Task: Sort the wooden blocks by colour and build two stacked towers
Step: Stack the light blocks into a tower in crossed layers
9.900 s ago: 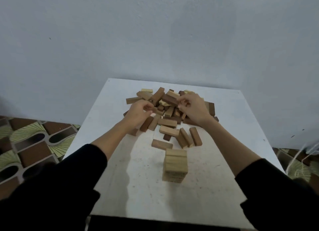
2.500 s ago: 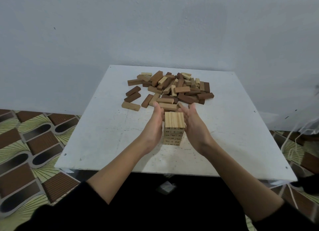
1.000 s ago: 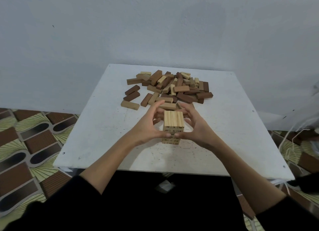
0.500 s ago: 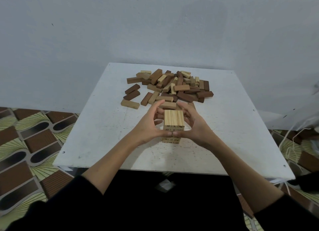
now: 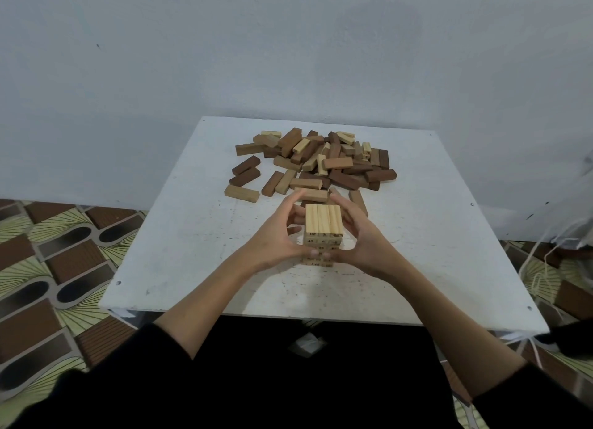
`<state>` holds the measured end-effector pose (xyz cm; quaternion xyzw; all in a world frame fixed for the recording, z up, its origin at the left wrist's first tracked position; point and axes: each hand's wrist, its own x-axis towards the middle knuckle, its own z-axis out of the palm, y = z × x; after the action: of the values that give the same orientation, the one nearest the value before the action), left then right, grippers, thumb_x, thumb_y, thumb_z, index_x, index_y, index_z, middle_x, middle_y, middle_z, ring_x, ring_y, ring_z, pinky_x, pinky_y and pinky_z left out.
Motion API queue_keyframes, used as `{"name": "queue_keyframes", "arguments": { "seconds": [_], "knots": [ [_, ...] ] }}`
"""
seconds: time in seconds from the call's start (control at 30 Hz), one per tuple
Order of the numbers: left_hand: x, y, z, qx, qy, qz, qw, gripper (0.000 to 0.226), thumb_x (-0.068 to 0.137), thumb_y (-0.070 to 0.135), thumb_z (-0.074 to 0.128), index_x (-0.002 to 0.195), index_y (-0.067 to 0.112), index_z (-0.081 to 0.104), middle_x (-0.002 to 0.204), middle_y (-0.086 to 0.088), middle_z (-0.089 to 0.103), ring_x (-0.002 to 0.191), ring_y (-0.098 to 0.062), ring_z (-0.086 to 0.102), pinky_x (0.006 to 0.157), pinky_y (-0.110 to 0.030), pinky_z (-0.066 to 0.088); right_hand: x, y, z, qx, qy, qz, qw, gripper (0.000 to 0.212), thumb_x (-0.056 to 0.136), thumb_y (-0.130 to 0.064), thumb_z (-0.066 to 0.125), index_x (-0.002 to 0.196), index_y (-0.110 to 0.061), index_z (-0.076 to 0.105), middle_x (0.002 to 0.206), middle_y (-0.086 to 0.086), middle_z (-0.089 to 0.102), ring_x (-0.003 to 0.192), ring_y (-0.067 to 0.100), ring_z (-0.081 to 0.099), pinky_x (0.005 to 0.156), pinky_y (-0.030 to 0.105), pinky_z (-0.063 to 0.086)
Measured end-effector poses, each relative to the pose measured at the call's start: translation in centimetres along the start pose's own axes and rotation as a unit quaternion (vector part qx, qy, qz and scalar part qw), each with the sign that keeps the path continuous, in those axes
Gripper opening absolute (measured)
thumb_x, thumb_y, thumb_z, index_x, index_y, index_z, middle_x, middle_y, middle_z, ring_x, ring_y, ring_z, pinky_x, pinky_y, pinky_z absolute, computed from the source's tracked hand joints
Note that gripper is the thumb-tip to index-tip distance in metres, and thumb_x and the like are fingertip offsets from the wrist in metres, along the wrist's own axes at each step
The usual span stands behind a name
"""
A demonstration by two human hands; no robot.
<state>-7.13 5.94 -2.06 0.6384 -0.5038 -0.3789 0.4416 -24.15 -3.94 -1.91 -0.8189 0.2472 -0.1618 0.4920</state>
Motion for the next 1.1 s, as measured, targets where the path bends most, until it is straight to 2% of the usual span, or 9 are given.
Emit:
{"name": "queue_keyframes", "arguments": {
  "seconds": [0.33, 0.47, 0.6, 0.67, 0.77, 0.83, 0.93, 1.03, 1.1],
  "knots": [
    [-0.2, 0.1, 0.1, -0.003, 0.006, 0.006, 1.000, 0.105, 0.066, 0.006, 0.084, 0.149, 0.021, 0.022, 0.114, -0.001, 0.053, 0.114, -0.013, 0.053, 0.105, -0.039, 0.043, 0.1, -0.1, 0.0, 0.003, 0.017, 0.005, 1.000, 0.095, 0.069, -0.012, 0.081, 0.144, -0.022, 0.024, 0.127, -0.033, 0.031, 0.112, -0.029, 0.033, 0.089, -0.003, 0.031],
    [-0.3, 0.3, 0.2, 0.000, 0.005, 0.013, 1.000, 0.102, 0.067, 0.006, 0.083, 0.148, 0.023, 0.024, 0.115, -0.002, 0.052, 0.115, -0.013, 0.053, 0.105, -0.038, 0.044, 0.1, -0.3, 0.2, -0.001, 0.019, 0.009, 1.000, 0.095, 0.069, -0.014, 0.081, 0.144, -0.025, 0.024, 0.125, -0.036, 0.030, 0.112, -0.028, 0.033, 0.089, -0.003, 0.031],
    [-0.4, 0.5, 0.0, -0.003, -0.005, 0.007, 1.000, 0.104, 0.067, 0.009, 0.085, 0.148, 0.024, 0.021, 0.126, -0.003, 0.050, 0.122, -0.013, 0.049, 0.108, -0.036, 0.040, 0.0, -0.6, 0.0, 0.004, 0.009, 0.026, 1.000, 0.101, 0.067, -0.015, 0.083, 0.146, -0.027, 0.021, 0.125, -0.037, 0.031, 0.121, -0.011, 0.034, 0.091, -0.003, 0.031],
    [-0.6, 0.8, -0.3, 0.001, -0.017, 0.009, 1.000, 0.107, 0.066, 0.013, 0.085, 0.149, 0.024, 0.018, 0.130, 0.001, 0.048, 0.123, -0.008, 0.048, 0.109, -0.031, 0.037, 0.0, -1.0, -0.3, 0.010, 0.002, 0.031, 0.999, 0.105, 0.064, -0.019, 0.085, 0.146, -0.028, 0.020, 0.129, -0.029, 0.038, 0.124, -0.004, 0.035, 0.093, -0.001, 0.030],
    [-1.0, 2.0, -1.2, -0.001, -0.039, 0.030, 0.999, 0.112, 0.063, 0.027, 0.086, 0.150, 0.026, 0.013, 0.134, 0.015, 0.045, 0.124, 0.007, 0.043, 0.100, -0.014, 0.038, -0.2, -2.8, -1.1, 0.020, -0.004, 0.023, 1.000, 0.115, 0.057, -0.039, 0.088, 0.147, -0.030, 0.018, 0.135, -0.018, 0.041, 0.123, -0.008, 0.039, 0.098, 0.008, 0.032],
    [-1.0, 3.3, -2.2, -0.017, -0.038, 0.040, 0.998, 0.106, 0.065, 0.040, 0.085, 0.146, 0.032, 0.018, 0.135, 0.019, 0.044, 0.124, 0.011, 0.041, 0.094, -0.009, 0.040, 0.0, -4.5, -1.9, 0.067, -0.005, 0.002, 0.998, 0.104, 0.061, -0.049, 0.078, 0.146, -0.029, 0.021, 0.136, -0.018, 0.041, 0.122, -0.012, 0.040, 0.095, 0.007, 0.038],
    [0.0, 4.4, -3.7, -0.033, 0.000, 0.039, 0.999, 0.078, 0.072, 0.045, 0.074, 0.138, 0.032, 0.035, 0.131, 0.014, 0.051, 0.124, 0.002, 0.046, 0.102, -0.021, 0.041, 1.6, -5.7, -3.1, 0.102, 0.050, -0.021, 0.993, 0.073, 0.077, -0.054, 0.061, 0.139, -0.028, 0.032, 0.133, -0.008, 0.050, 0.125, 0.000, 0.045, 0.106, 0.021, 0.037],
    [1.8, 4.4, -4.7, -0.007, 0.032, 0.035, 0.999, 0.061, 0.083, 0.026, 0.071, 0.137, 0.021, 0.043, 0.125, 0.009, 0.057, 0.120, -0.001, 0.051, 0.103, -0.024, 0.043, 4.6, -5.1, -4.1, 0.052, 0.144, -0.008, 0.988, 0.045, 0.088, -0.032, 0.063, 0.128, -0.018, 0.050, 0.117, -0.002, 0.062, 0.112, 0.008, 0.056, 0.104, 0.037, 0.042],
    [3.8, 4.0, -5.1, 0.020, 0.043, 0.022, 0.999, 0.056, 0.084, 0.021, 0.070, 0.135, 0.017, 0.047, 0.123, 0.007, 0.058, 0.118, -0.004, 0.053, 0.096, -0.018, 0.046, 7.3, -4.2, -4.5, -0.029, 0.175, -0.004, 0.984, 0.032, 0.088, -0.015, 0.064, 0.119, -0.012, 0.058, 0.109, -0.002, 0.063, 0.100, 0.008, 0.058, 0.097, 0.028, 0.046]
  ]
}}
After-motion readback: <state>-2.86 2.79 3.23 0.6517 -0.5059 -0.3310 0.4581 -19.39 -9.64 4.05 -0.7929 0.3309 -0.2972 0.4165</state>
